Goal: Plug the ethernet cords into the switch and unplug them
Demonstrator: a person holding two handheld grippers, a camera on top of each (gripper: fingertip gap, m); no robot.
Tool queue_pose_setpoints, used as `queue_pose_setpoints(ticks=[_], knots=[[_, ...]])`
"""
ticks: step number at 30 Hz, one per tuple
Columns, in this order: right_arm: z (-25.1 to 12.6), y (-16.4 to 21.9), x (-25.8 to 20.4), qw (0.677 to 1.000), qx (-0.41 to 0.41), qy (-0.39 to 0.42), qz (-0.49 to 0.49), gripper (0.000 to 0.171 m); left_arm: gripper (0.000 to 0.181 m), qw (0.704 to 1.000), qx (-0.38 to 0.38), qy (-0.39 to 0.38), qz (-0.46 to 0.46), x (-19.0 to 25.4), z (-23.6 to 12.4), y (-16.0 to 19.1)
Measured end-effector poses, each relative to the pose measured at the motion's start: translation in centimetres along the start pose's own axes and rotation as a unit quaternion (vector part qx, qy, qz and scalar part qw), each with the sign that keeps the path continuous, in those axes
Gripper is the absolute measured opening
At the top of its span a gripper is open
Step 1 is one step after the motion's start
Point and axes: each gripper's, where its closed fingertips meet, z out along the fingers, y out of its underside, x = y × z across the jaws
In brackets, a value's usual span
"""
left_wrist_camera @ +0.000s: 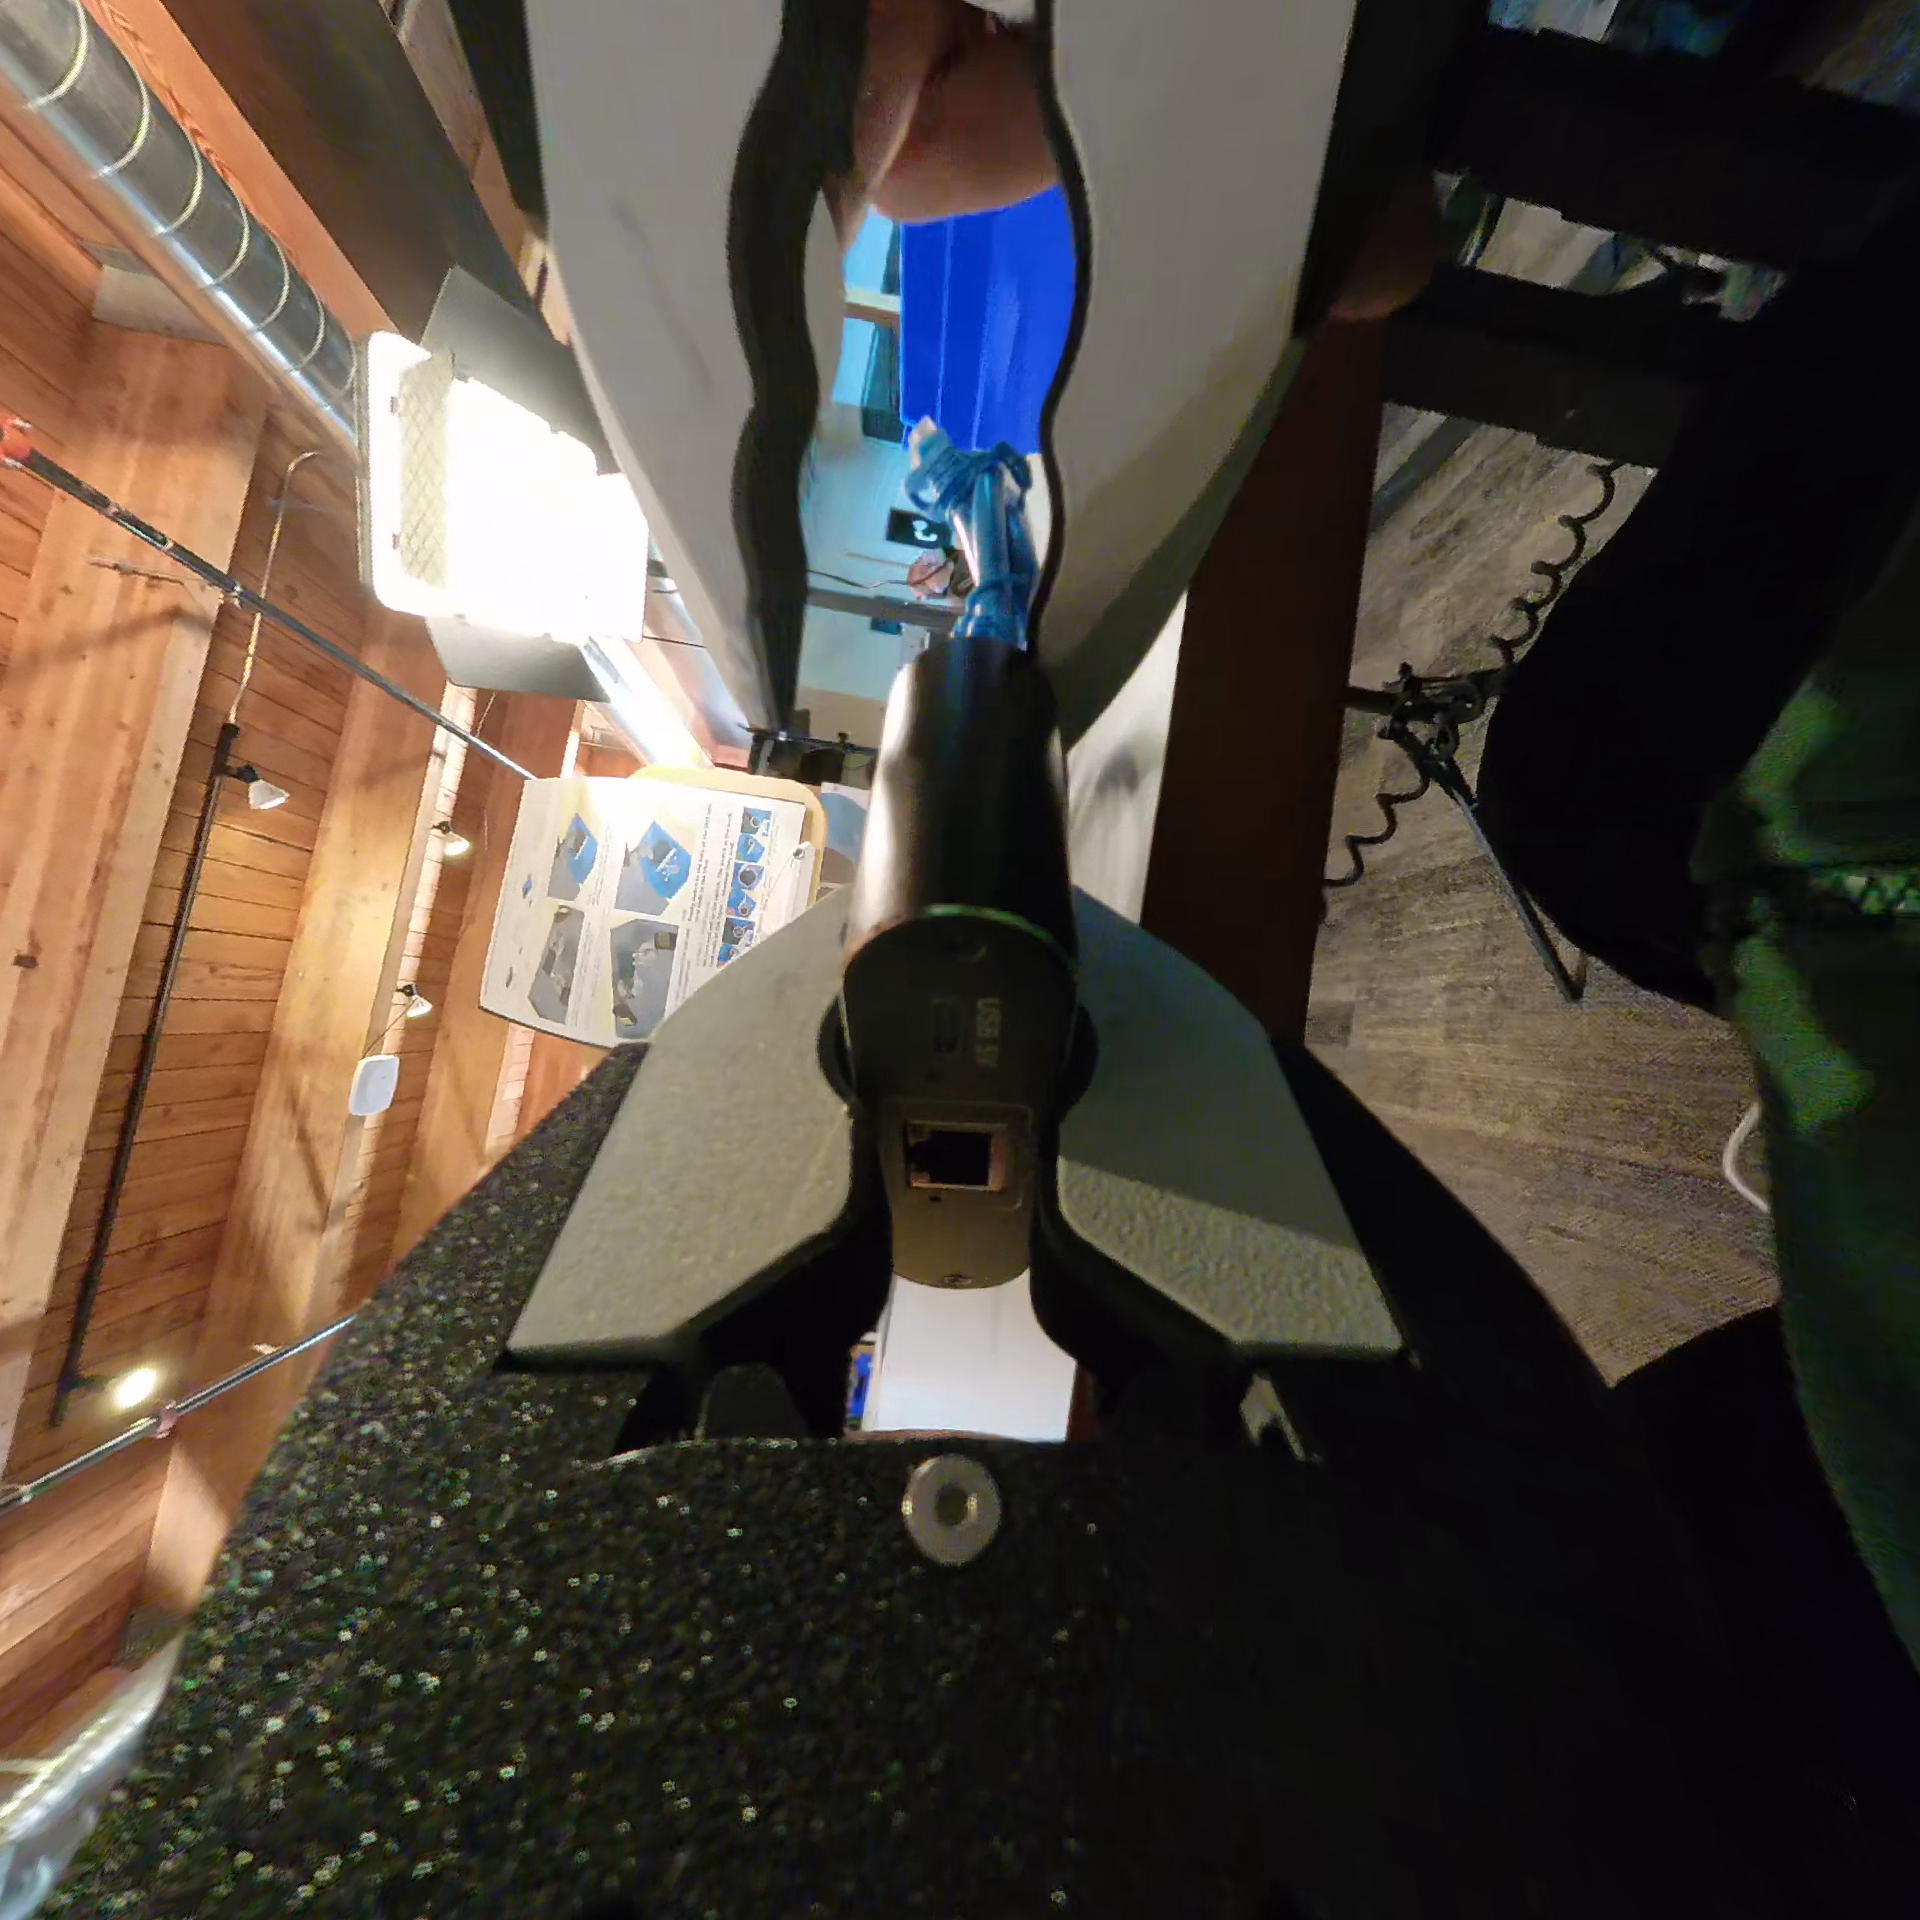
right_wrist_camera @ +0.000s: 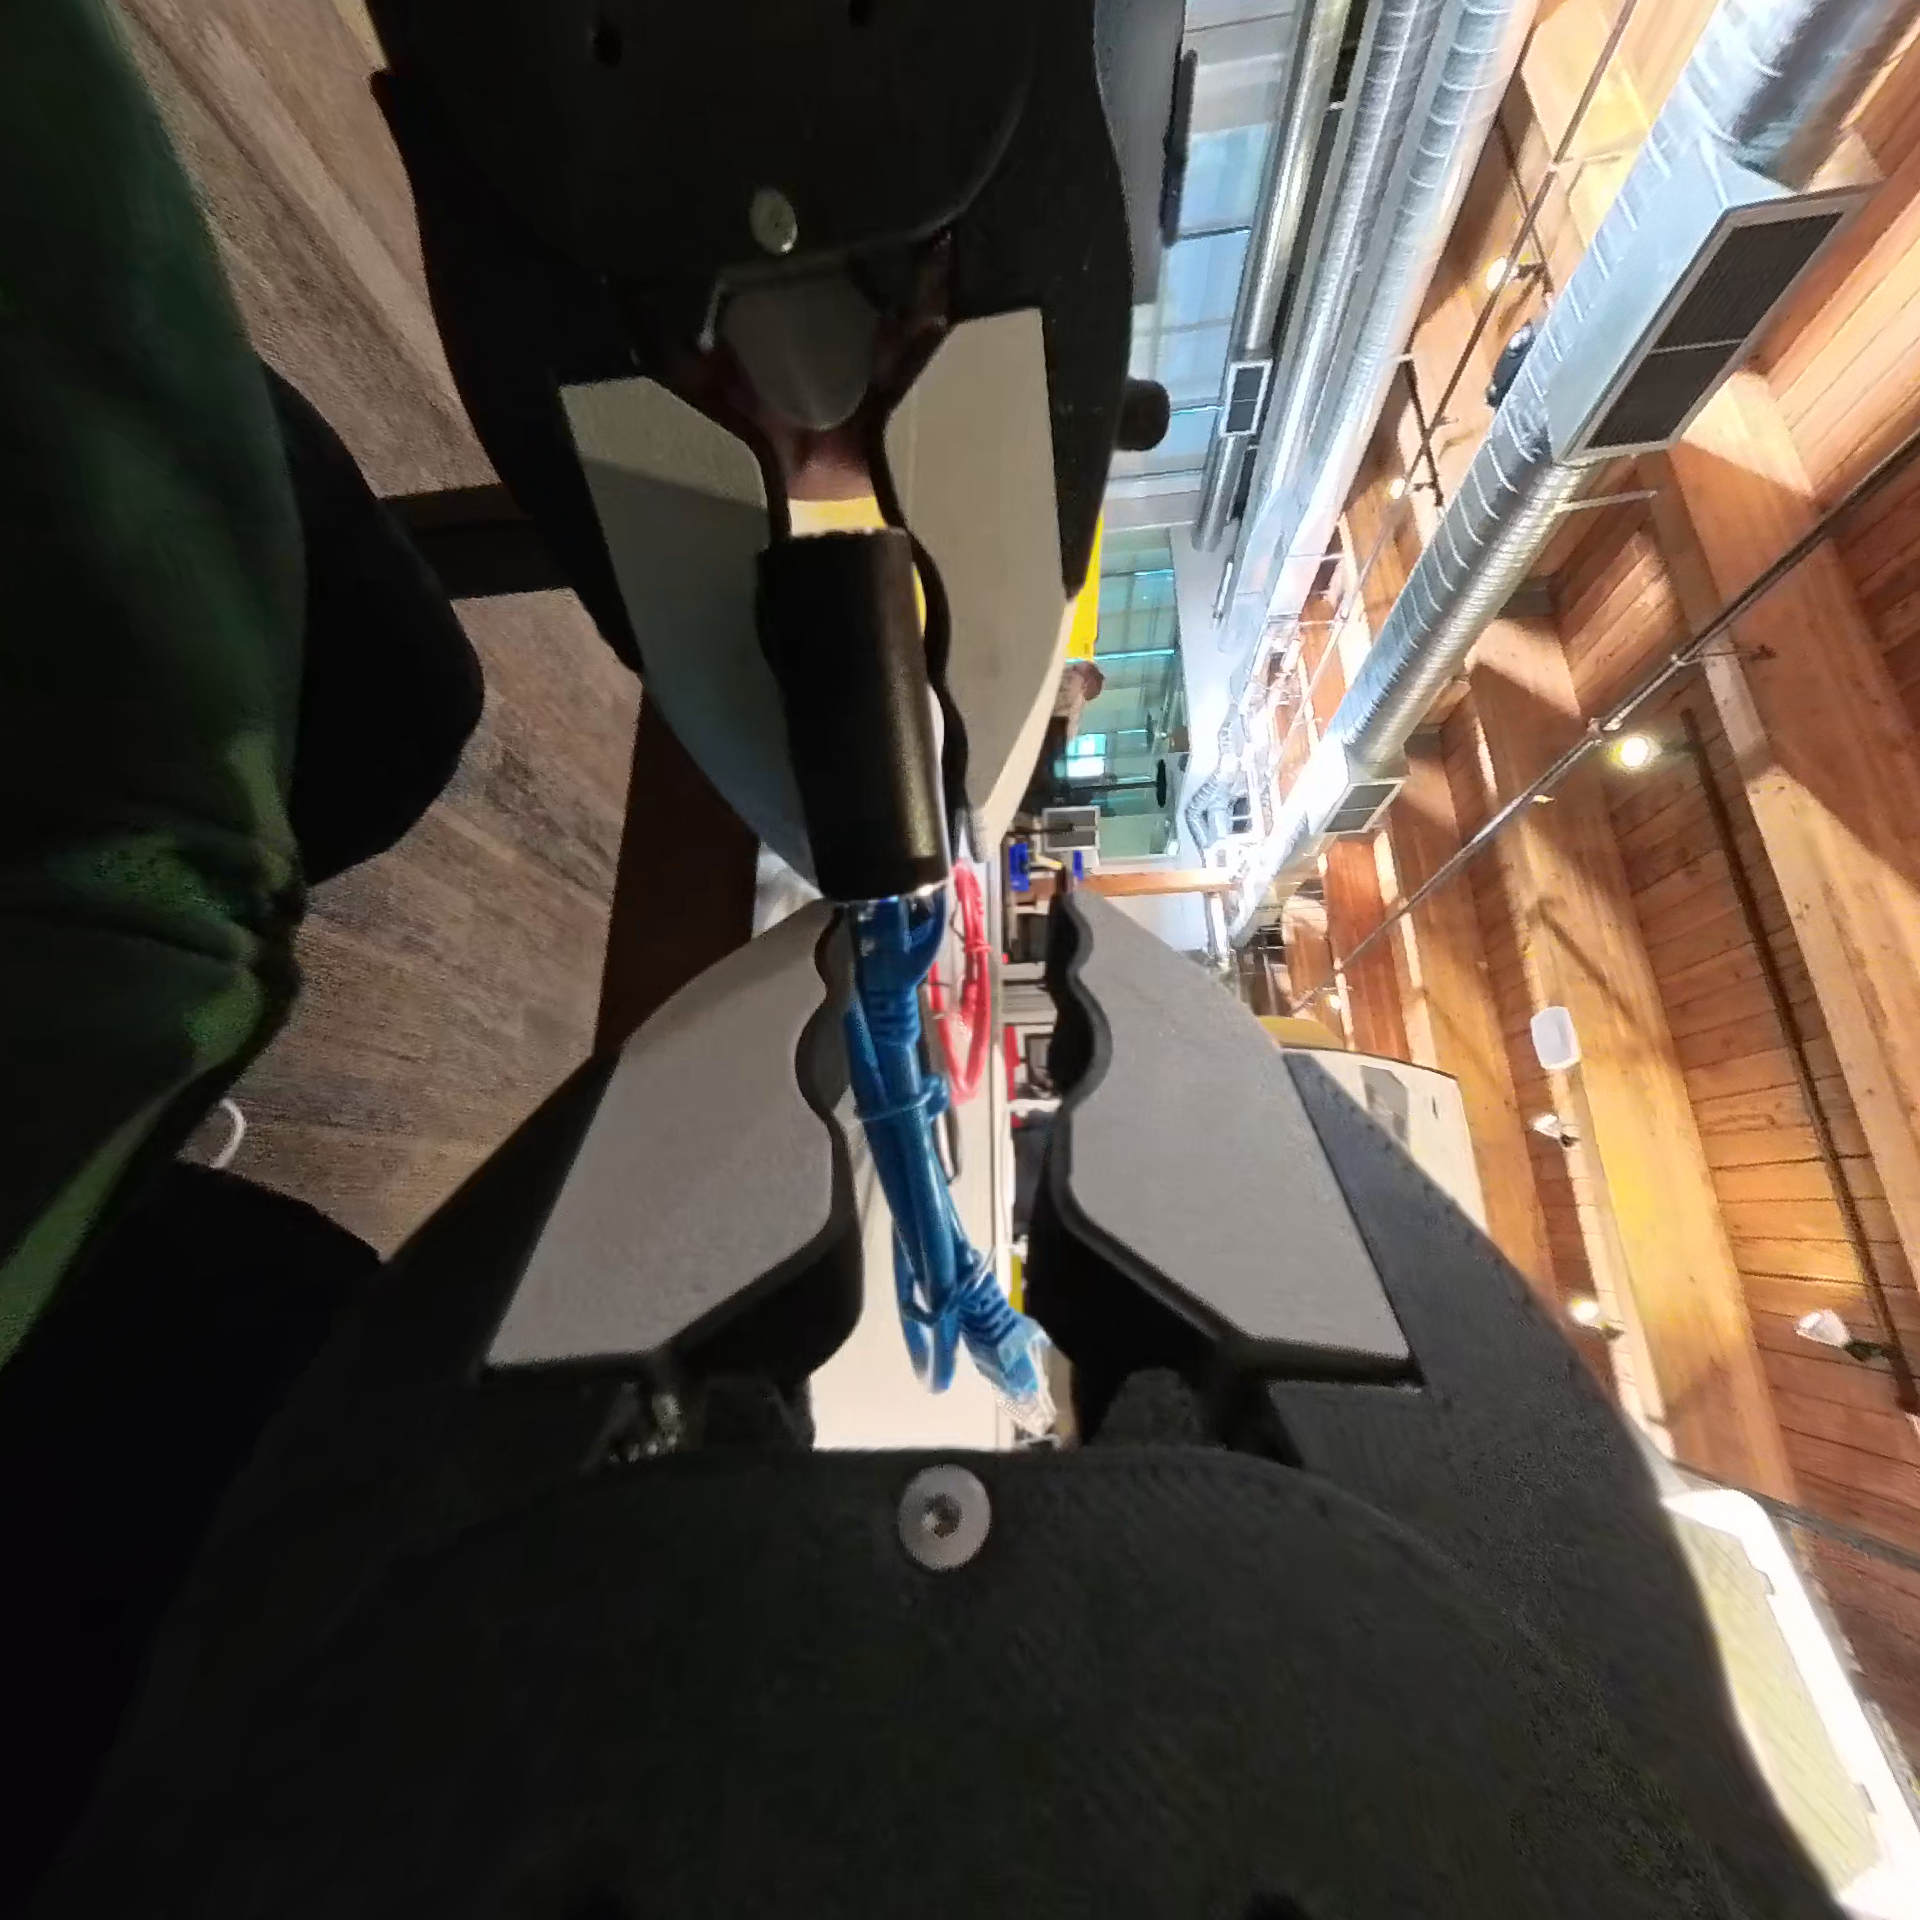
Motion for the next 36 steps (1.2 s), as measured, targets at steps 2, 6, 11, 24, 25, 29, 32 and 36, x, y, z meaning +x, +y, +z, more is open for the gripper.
queue_pose_setpoints(ticks=[2, 6, 11, 24, 25, 29, 32, 36], knots=[[0.0, 0.0, 0.3, 1.000, -0.004, 0.009, -0.004, 0.038, 0.028, 1.000, 0.003, 0.006, -0.010, 0.0, 0.1, 0.0], [-0.2, -0.1, 0.1, 1.000, 0.001, 0.005, -0.012, 0.040, 0.028, 1.000, -0.001, 0.005, -0.014, -0.2, 0.1, 0.0], [-0.4, -1.3, 0.1, 0.999, 0.031, 0.001, -0.008, 0.040, 0.028, 1.000, -0.018, 0.006, -0.005, -0.5, 0.9, 0.1], [1.3, 1.8, 0.6, 0.999, -0.035, 0.030, 0.006, 0.023, 0.041, 0.988, 0.012, 0.017, -0.154, -1.6, 0.2, 0.4], [1.3, 2.0, 0.8, 0.999, -0.038, 0.034, 0.011, 0.023, 0.043, 0.983, 0.014, 0.019, -0.181, -1.9, -0.2, 0.6], [1.5, 2.3, 1.1, 0.998, -0.047, 0.045, 0.022, 0.023, 0.057, 0.923, 0.004, 0.038, -0.383, -3.0, -1.8, 1.4], [1.6, 2.3, 1.1, 0.997, -0.049, 0.048, 0.024, 0.022, 0.069, 0.817, 0.026, 0.045, -0.575, -4.0, -3.1, 1.9], [2.0, 2.1, 1.0, 0.997, -0.055, 0.054, 0.025, 0.023, 0.082, 0.661, 0.028, 0.075, -0.746, -3.7, -3.1, 2.1]])
